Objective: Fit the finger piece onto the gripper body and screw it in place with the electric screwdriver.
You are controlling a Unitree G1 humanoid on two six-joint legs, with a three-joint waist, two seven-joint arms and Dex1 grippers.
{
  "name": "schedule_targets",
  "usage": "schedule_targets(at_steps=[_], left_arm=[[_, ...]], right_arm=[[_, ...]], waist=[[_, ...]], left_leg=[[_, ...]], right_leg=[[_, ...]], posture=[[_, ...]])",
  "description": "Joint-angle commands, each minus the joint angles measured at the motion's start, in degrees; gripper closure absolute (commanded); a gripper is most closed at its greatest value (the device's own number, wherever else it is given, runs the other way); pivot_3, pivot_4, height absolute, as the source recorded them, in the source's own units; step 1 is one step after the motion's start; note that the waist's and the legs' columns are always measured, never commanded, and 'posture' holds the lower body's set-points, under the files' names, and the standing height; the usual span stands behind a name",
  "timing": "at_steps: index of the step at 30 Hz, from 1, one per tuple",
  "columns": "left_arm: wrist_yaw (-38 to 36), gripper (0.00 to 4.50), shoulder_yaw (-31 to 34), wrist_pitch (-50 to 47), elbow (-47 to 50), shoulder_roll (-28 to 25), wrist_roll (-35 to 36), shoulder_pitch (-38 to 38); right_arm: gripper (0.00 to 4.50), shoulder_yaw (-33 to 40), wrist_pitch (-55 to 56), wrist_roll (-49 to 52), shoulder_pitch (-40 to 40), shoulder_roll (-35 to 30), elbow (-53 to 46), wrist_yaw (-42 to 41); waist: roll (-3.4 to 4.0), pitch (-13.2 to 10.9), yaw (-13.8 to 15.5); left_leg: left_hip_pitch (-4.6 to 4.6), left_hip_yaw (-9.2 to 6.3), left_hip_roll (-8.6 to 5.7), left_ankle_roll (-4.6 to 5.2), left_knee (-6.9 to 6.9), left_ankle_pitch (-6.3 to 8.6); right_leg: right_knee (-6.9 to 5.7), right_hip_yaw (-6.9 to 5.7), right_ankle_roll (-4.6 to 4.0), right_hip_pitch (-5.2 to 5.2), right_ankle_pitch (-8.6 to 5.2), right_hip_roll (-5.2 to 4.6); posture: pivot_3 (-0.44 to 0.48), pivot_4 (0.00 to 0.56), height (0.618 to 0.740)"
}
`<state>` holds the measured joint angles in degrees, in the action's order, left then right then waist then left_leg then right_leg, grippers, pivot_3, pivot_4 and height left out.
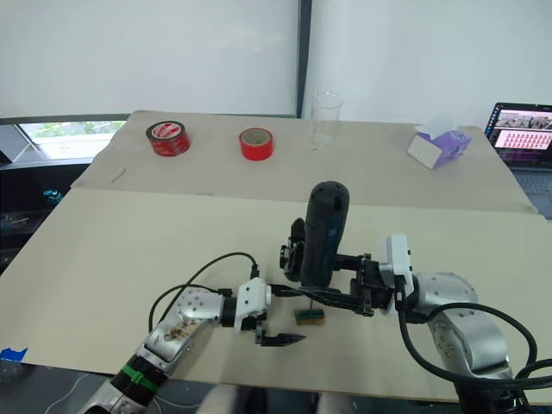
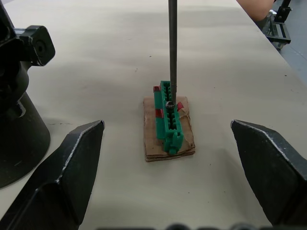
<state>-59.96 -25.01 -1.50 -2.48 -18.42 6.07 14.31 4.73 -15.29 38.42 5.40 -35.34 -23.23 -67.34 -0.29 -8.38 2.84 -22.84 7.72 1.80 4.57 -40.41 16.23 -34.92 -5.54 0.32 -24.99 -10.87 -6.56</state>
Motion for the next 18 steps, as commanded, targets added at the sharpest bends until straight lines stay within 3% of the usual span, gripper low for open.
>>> schedule_targets(at_steps=[1, 18], left_arm=[[0.6, 0.05, -2.4, -1.6, -2.2, 0.4, -1.7, -1.2], [0.8, 0.05, -2.4, -1.8, -1.8, 0.2, -1.7, -1.3]], right_arm=[[2.57, 0.5, 1.7, 0.7, 1.0, 0.2, -2.2, 0.2], [2.57, -0.2, 2.4, -0.3, 0.8, 0.3, -1.7, 0.2]], waist=[[0.0, 0.0, 0.0], [0.0, 0.0, 0.0]], left_leg=[[0.0, 0.0, 0.0, 0.0, 0.0, 0.0], [0.0, 0.0, 0.0, 0.0, 0.0, 0.0]], right_leg=[[0.0, 0.0, 0.0, 0.0, 0.0, 0.0], [0.0, 0.0, 0.0, 0.0, -0.01, 0.0]], posture=[[0.0, 0.15, 0.74], [0.0, 0.15, 0.74]])
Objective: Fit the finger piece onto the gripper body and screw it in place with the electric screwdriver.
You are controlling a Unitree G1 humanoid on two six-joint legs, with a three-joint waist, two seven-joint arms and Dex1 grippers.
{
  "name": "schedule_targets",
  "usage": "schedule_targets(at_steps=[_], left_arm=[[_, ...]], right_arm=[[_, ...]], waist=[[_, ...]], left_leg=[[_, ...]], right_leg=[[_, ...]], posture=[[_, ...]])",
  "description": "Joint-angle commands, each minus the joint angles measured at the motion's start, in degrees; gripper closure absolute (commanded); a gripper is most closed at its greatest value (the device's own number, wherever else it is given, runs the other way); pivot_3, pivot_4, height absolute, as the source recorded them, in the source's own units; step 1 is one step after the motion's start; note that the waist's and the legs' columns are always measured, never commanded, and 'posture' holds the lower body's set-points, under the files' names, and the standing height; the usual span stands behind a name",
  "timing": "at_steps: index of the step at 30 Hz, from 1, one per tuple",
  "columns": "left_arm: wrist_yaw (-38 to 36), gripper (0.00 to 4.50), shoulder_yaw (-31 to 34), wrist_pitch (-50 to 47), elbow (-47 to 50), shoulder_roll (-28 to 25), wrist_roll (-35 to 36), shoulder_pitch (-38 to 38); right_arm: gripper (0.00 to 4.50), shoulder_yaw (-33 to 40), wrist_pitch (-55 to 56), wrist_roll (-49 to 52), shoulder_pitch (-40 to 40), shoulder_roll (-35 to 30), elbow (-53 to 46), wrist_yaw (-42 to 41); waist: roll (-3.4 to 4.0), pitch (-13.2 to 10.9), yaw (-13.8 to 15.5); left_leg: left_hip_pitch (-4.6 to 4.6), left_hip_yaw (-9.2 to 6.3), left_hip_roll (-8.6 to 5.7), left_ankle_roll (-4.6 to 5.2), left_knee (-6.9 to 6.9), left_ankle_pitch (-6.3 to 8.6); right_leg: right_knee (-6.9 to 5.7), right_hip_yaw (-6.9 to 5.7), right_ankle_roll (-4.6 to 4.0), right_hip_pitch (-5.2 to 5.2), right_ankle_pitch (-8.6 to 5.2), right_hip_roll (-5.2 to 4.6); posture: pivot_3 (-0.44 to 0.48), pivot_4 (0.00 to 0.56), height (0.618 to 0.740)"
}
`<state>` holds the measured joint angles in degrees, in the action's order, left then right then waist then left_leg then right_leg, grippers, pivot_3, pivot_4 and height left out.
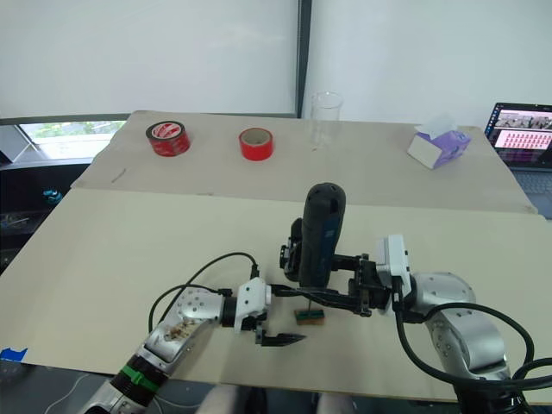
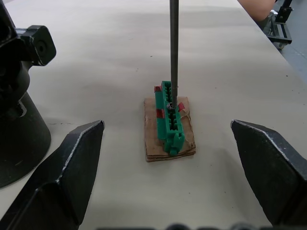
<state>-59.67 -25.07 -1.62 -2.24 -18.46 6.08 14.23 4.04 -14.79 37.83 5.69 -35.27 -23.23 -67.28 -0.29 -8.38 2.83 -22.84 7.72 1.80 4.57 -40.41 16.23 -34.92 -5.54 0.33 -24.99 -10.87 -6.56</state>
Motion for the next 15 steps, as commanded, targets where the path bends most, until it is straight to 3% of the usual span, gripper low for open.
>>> schedule_targets(at_steps=[1, 15], left_arm=[[0.5, 0.05, -2.3, -1.6, -2.1, 0.2, -1.6, -1.2], [0.4, 0.05, -2.0, -1.7, -2.5, 0.3, -1.5, -0.7]], right_arm=[[2.57, 0.4, 2.1, 0.0, 0.5, 0.2, -1.6, 0.2], [2.57, -0.1, 2.6, -0.6, 1.0, -0.4, -1.5, 0.6]], waist=[[0.0, 0.0, 0.0], [0.0, 0.0, 0.0]], left_leg=[[0.0, 0.0, 0.0, 0.0, 0.0, 0.0], [0.0, 0.0, 0.0, 0.0, 0.0, 0.0]], right_leg=[[0.0, 0.0, 0.0, 0.0, 0.0, 0.0], [0.0, 0.0, 0.04, 0.0, -0.05, -0.01]], posture=[[0.0, 0.15, 0.74], [0.0, 0.15, 0.74]])
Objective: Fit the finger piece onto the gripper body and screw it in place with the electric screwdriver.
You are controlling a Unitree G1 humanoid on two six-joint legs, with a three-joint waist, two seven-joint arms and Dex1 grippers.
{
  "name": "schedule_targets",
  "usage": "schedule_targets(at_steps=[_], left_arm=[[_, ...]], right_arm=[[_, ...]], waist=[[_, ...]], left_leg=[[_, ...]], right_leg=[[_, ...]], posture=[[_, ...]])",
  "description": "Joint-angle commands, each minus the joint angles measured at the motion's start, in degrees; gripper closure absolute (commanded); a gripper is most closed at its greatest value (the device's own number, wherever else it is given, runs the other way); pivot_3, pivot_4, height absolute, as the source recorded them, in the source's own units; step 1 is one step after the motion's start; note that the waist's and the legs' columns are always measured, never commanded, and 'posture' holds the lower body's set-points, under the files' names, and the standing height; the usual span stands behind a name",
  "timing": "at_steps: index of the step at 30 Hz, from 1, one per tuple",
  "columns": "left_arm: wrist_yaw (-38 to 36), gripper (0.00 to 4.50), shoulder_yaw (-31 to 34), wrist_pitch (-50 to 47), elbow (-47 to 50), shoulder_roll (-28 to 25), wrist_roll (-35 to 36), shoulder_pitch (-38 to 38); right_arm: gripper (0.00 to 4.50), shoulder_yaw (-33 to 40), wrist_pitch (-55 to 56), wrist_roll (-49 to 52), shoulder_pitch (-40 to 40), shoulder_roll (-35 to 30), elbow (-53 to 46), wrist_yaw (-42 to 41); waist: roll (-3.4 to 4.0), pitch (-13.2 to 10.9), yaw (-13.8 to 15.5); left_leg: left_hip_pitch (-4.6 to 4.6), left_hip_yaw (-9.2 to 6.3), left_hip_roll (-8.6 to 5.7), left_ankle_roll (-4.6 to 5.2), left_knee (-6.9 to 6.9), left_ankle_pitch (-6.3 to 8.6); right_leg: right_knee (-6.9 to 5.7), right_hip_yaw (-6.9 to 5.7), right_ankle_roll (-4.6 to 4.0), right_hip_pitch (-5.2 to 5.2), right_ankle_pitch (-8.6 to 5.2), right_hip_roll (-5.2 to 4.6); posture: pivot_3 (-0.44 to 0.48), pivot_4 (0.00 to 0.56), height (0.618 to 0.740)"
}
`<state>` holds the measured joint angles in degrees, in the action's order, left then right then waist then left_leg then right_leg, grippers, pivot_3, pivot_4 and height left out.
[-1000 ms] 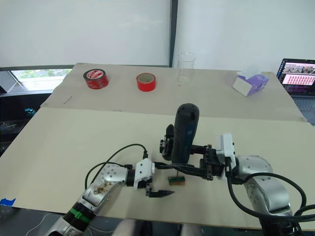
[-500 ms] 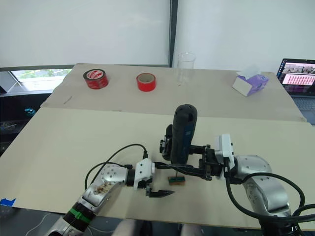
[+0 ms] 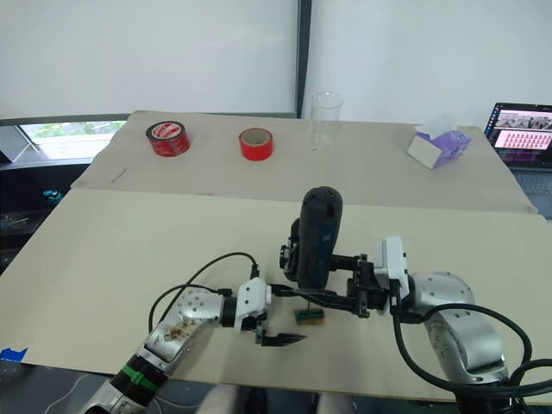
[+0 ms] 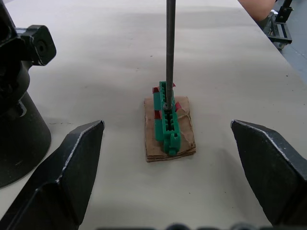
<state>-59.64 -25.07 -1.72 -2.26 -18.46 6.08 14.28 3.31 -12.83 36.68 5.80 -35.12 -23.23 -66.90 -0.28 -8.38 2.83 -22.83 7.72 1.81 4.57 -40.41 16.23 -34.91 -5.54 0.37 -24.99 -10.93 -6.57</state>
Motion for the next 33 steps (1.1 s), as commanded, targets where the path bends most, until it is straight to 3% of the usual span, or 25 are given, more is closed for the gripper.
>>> schedule_targets(at_steps=[1, 33], left_arm=[[0.3, 0.05, -2.0, -1.6, -2.5, 0.3, -1.5, -0.7], [0.4, 0.05, -1.8, -2.2, -1.5, 0.0, -1.3, -0.7]], right_arm=[[2.57, 0.7, 0.6, 0.6, 0.9, -0.6, -1.5, 0.2], [2.57, 0.3, 0.8, 0.6, 1.4, -1.1, -1.6, 0.5]], waist=[[0.0, 0.0, 0.0], [0.0, 0.0, 0.0]], left_leg=[[0.0, 0.0, 0.0, 0.0, 0.0, 0.0], [-0.01, 0.0, 0.0, 0.0, 0.0, 0.0]], right_leg=[[0.0, 0.0, 0.0, 0.0, 0.0, 0.0], [-0.01, 0.0, -0.03, -0.02, -0.02, -0.01]], posture=[[0.0, 0.15, 0.74], [0.0, 0.15, 0.74]])
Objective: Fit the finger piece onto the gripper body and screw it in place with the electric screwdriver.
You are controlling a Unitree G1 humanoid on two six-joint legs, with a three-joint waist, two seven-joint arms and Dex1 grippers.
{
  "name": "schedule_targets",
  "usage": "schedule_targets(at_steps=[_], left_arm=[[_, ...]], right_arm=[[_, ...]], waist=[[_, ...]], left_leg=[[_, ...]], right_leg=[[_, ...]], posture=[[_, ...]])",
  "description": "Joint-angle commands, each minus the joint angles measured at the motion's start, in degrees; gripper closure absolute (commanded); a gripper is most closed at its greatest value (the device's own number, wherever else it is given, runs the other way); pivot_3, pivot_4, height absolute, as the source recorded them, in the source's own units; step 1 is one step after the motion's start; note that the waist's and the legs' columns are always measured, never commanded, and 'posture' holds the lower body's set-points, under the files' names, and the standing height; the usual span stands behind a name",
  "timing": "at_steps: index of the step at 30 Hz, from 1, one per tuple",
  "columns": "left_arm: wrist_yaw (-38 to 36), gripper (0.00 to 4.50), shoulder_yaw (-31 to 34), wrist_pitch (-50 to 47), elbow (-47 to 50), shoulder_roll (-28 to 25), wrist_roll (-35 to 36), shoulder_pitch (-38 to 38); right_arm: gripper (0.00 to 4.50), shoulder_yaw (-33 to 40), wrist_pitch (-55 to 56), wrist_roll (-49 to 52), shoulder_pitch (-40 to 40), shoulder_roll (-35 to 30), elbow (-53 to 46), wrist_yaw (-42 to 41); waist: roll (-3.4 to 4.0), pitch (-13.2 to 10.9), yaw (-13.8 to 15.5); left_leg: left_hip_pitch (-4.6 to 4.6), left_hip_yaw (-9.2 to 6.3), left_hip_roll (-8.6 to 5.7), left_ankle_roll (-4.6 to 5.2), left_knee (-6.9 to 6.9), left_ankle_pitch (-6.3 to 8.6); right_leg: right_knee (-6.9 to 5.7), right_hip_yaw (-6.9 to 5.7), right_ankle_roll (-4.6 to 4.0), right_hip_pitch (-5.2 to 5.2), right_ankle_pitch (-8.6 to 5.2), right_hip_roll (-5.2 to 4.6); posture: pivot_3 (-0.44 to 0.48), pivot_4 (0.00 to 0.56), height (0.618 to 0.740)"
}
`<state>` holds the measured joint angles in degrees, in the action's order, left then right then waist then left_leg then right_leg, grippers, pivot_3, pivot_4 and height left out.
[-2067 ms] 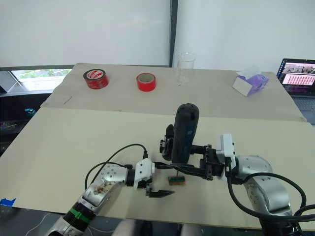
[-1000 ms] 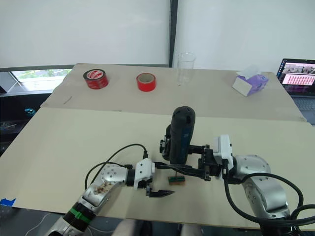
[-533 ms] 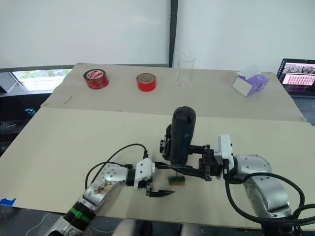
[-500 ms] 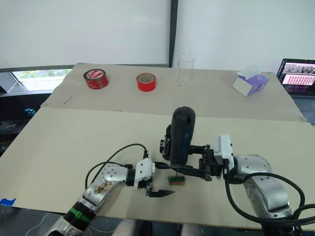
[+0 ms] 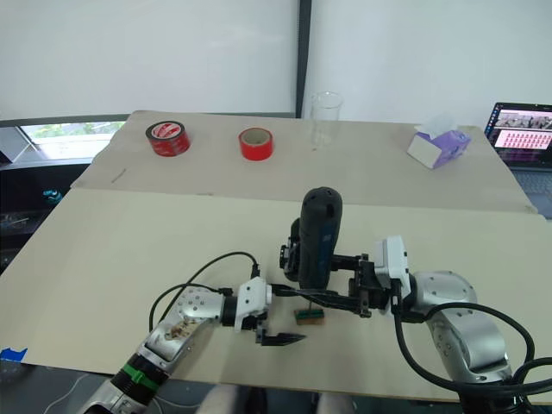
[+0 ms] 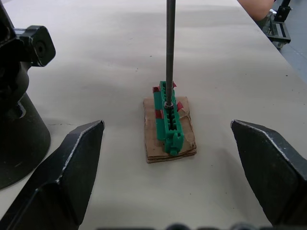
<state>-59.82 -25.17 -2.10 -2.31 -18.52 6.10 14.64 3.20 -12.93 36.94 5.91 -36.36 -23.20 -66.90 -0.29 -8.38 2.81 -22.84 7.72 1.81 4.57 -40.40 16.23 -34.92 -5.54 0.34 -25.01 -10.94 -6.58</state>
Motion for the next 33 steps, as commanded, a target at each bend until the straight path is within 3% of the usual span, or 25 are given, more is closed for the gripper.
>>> schedule_targets(at_steps=[1, 18, 33], left_arm=[[0.7, 0.05, -1.7, -2.0, -1.1, 0.0, -1.3, -1.2], [0.4, 0.05, -0.5, -1.3, -2.5, 0.4, -0.5, 0.1], [-6.4, 0.05, 8.5, 2.7, 2.6, -4.9, 10.8, -3.4]], right_arm=[[2.57, 0.1, 1.1, 0.0, 1.4, 0.2, -1.8, 0.7], [2.57, -0.3, 0.7, -0.1, 2.0, -0.3, -3.7, 1.3], [2.57, 2.9, -2.0, 5.1, 4.5, -1.8, -7.3, 3.1]], waist=[[0.0, 0.0, 0.0], [0.0, 0.0, -0.1], [-0.02, 0.0, -1.6]], left_leg=[[0.0, 0.0, 0.0, 0.0, 0.0, 0.0], [0.0, 0.0, 0.0, 0.0, 0.0, 0.0], [-0.08, 0.01, 0.11, -0.09, 0.05, -0.04]], right_leg=[[0.0, 0.0, 0.0, 0.0, 0.0, 0.0], [0.0, 0.0, 0.0, 0.0, -0.01, 0.0], [-0.08, -0.03, -0.13, -0.18, 0.15, 0.1]], posture=[[0.0, 0.15, 0.74], [0.0, 0.15, 0.74], [0.0, 0.15, 0.74]])
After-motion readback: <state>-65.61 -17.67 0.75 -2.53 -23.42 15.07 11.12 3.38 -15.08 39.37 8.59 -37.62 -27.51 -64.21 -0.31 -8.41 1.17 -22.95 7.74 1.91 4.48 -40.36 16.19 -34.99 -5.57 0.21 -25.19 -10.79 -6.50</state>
